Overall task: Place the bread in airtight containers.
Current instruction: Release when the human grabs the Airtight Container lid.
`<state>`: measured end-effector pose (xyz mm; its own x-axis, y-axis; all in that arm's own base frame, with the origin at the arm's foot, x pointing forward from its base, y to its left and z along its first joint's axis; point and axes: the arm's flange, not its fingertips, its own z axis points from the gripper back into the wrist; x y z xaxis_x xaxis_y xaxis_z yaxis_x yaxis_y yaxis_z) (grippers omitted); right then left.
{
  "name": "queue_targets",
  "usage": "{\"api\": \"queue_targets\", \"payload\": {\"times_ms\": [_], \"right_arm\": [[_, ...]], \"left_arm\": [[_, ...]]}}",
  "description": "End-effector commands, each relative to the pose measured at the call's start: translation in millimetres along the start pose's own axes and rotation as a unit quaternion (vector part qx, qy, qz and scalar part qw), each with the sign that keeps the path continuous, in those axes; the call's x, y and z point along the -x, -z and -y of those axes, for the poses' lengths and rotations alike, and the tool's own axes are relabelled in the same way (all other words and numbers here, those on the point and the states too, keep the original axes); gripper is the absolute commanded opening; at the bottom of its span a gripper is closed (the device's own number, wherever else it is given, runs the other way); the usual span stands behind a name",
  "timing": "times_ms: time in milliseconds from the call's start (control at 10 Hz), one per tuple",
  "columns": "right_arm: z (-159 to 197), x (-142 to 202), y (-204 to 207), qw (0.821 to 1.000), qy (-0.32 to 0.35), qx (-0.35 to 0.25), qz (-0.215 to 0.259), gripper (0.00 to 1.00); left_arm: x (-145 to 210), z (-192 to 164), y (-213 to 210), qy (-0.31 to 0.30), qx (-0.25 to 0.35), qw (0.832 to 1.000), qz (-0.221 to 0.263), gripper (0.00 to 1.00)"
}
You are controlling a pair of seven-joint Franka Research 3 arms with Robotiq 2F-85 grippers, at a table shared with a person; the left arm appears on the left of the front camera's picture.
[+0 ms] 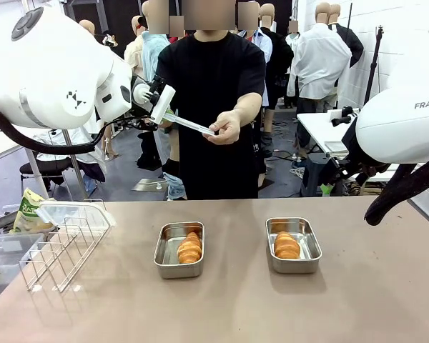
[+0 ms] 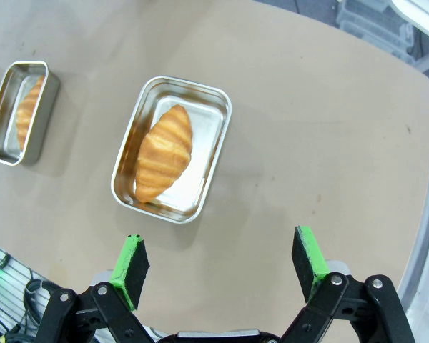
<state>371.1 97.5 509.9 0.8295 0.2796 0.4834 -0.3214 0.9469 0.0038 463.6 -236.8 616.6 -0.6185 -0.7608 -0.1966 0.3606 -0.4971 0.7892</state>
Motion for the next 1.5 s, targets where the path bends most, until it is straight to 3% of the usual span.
{"api": "queue_targets", "payload": {"times_ms": [0, 1400], "right_arm": [[0.6, 0.4, -0.3, 1.000, 0.000, 0.000, -0.001, 1.00], [0.6, 0.4, -0.3, 1.000, 0.000, 0.000, -0.001, 1.00]], "left_arm": [[0.9, -1.7, -1.8, 0.000, -0.002, 1.000, -0.001, 0.00], [7.5, 2.4, 0.1, 0.012, 0.003, 1.000, 0.008, 0.00]]}}
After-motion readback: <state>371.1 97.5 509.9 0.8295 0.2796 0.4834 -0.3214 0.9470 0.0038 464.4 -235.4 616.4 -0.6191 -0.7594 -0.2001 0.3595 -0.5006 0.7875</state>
